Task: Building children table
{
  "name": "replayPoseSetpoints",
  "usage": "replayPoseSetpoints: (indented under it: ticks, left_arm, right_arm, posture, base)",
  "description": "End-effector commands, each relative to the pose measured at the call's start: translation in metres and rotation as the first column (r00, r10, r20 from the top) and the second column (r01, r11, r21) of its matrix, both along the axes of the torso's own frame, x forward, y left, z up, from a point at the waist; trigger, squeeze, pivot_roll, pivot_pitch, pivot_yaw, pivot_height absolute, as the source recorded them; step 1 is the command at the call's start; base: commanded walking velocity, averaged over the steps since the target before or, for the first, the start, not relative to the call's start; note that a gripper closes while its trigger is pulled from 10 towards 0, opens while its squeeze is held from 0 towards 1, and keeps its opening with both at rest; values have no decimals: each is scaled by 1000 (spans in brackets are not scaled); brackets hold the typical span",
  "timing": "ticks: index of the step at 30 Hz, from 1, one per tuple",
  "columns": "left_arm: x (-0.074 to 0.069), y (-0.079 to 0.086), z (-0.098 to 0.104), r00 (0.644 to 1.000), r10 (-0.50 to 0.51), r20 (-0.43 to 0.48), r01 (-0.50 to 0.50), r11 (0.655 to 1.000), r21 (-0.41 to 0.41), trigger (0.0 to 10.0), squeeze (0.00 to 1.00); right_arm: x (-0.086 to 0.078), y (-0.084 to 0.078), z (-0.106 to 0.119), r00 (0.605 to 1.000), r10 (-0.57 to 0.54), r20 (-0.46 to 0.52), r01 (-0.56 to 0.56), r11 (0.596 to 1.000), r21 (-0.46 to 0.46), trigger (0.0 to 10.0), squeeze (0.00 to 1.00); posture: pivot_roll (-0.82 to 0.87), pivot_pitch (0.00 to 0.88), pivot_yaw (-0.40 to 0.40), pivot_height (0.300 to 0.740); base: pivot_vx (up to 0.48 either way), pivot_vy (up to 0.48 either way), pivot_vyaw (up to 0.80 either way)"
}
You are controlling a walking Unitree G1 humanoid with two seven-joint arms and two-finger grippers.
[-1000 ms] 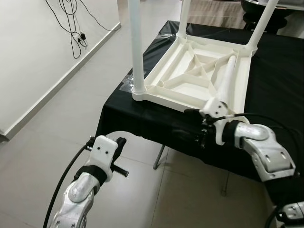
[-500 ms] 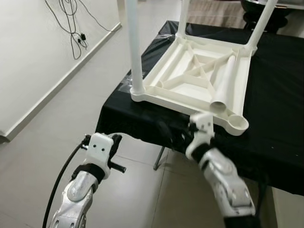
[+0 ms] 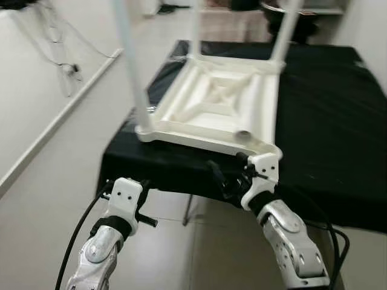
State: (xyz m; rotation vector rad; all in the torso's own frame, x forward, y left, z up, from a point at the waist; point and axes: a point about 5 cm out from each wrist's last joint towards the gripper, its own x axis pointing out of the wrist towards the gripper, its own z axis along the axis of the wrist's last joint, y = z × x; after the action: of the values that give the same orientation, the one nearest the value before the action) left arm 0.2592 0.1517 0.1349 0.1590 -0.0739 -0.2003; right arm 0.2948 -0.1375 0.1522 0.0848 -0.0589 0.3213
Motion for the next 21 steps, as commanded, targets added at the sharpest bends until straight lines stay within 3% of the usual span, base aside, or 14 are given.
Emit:
replayPoseSetpoints:
  ticks: [1,21]
  left_arm:
    - [1,2,-4,1000,15,-9,-14,1000,25,10000,0]
    - [11,1,-6,1000,10,5,-11,996,92,10000,0]
  right_arm:
    - [0,-1,-2,1000,-16,-4,16,1000,22,10000,0]
    - [4,3,0,1000,9,25,-9,1000,4,10000,0]
  posture:
    - [9,82,41,740]
    - [23,70,33,740]
  base:
    - [0,0,-800]
    - [0,0,-800]
